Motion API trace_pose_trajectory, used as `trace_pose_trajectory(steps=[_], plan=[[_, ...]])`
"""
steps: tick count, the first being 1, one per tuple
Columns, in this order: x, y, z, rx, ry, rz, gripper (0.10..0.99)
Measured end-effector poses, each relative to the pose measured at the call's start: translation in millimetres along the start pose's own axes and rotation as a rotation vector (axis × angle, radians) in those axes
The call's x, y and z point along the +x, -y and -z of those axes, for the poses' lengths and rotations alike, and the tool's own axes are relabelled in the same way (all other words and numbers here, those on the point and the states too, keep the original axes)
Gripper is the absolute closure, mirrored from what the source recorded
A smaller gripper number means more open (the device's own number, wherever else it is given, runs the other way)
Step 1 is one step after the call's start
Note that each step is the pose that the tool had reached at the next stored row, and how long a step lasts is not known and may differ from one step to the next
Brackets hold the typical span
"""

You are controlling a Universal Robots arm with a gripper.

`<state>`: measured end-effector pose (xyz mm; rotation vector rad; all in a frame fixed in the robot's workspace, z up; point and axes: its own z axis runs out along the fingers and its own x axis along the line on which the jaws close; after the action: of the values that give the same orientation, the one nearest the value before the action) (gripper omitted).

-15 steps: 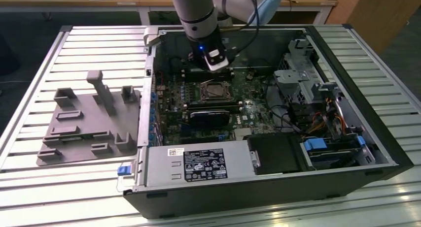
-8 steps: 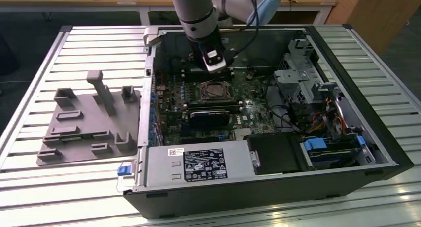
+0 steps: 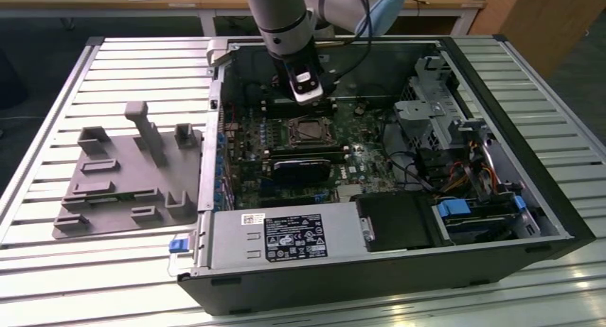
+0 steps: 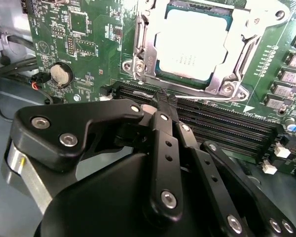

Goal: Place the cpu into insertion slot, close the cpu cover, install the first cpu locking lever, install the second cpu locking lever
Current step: 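Install the first cpu locking lever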

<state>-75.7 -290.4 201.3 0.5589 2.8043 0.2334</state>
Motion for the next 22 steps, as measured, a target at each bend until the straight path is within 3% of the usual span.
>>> trace_pose_trajectory(steps=[12,22], plan=[[1.2,0.9,-3.5,0.003,0.0037,-0.001,0.984],[2.1,1.6,-6.9,0.018,0.0097,0.004,0.984]])
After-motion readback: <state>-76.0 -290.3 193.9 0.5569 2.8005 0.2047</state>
